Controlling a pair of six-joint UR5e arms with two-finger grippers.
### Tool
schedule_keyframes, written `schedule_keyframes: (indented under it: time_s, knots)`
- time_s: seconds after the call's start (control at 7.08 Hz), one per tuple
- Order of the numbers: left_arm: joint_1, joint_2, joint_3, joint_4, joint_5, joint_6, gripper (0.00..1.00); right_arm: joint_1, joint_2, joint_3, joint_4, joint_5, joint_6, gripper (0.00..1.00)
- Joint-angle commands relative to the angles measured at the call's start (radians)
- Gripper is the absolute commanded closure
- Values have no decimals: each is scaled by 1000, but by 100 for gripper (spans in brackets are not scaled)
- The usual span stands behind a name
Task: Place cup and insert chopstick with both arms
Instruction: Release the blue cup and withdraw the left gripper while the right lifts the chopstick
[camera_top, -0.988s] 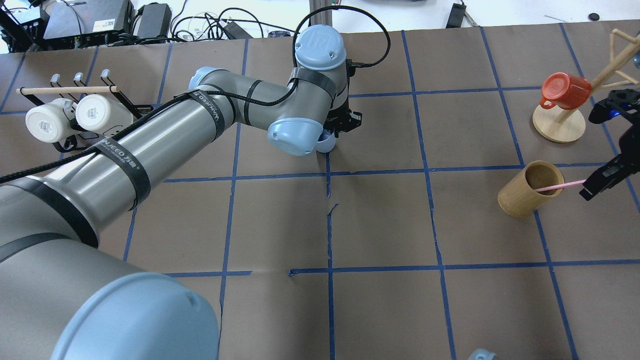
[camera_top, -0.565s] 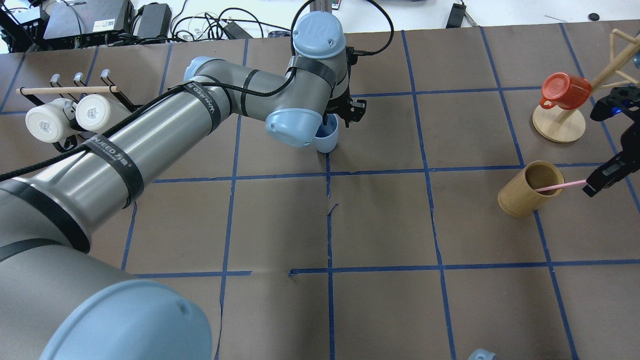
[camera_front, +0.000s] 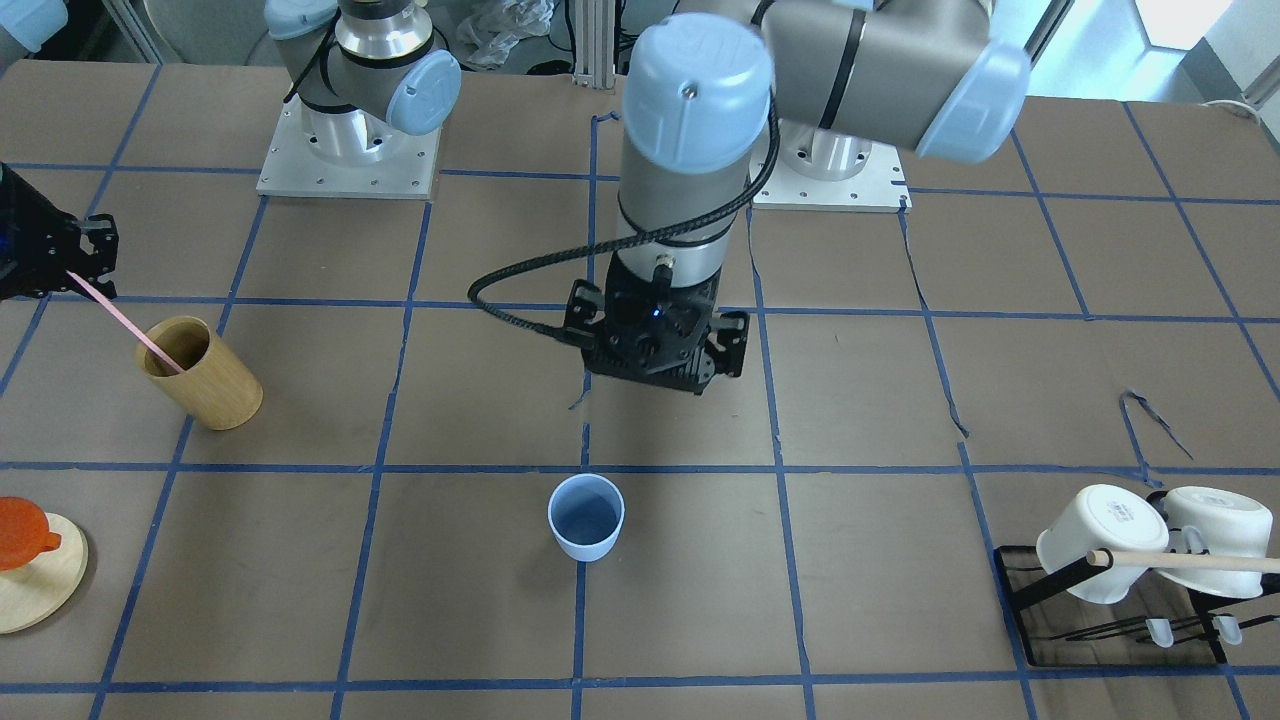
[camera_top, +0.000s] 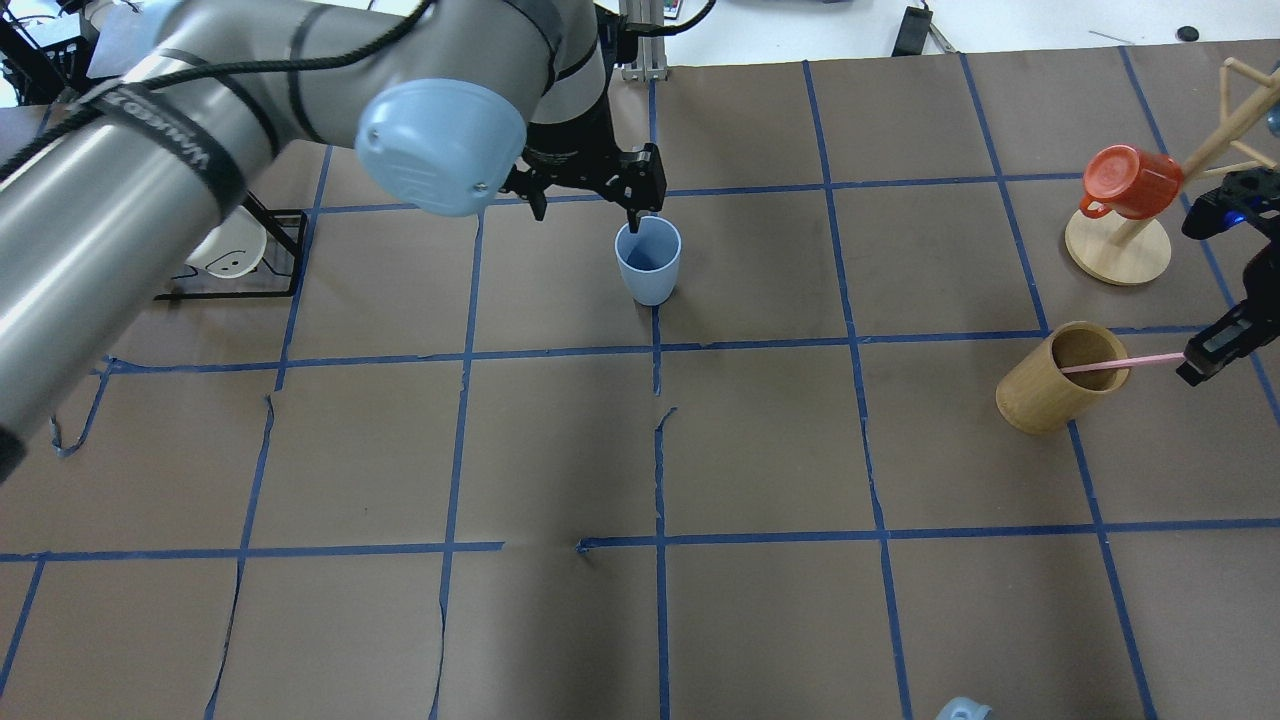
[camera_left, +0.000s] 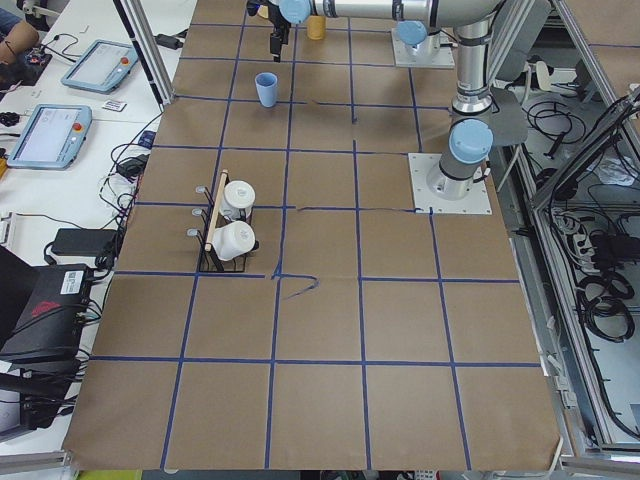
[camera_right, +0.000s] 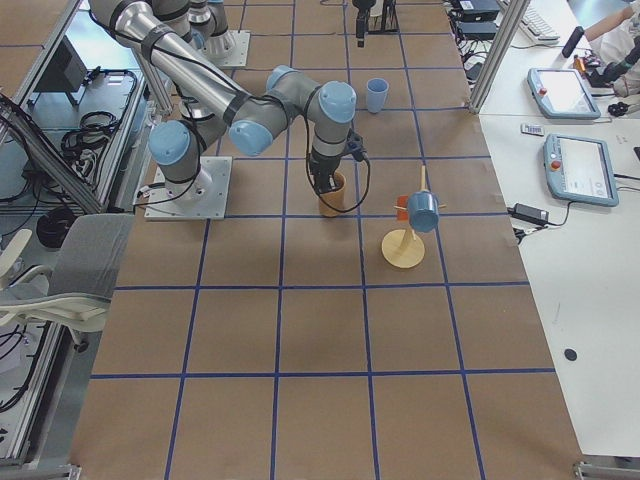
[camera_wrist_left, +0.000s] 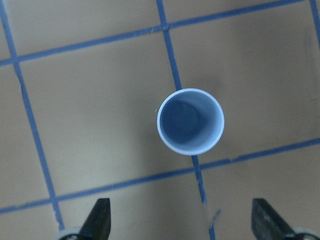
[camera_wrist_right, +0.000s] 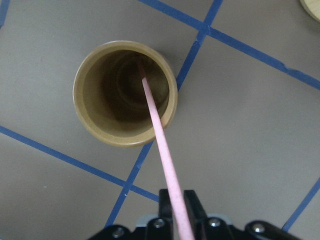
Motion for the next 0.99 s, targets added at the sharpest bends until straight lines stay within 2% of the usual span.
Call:
schedule_keyframes:
  time_s: [0.0, 0.14, 0.28, 0.56, 0.71, 0.85]
  knots:
    - [63, 143, -49, -219, -6, 31, 0, 0, -4, -21, 9, -2, 4, 95]
    - [127, 183, -57, -216, -10, 43, 0, 1, -11, -50, 53, -2, 4, 94]
    - [190, 215, -57, -221, -18, 132, 0, 3, -11, -108, 156, 0, 6, 94]
    - [243, 234, -58, -164, -4, 192, 0, 17, -17, -302, 395, 1, 9, 94]
    - [249, 234, -55, -158, -1, 192, 0, 72, -14, -397, 483, -9, 36, 94]
    - [249, 234, -57, -138, -3, 191, 0, 143, -15, -468, 521, -38, 88, 94]
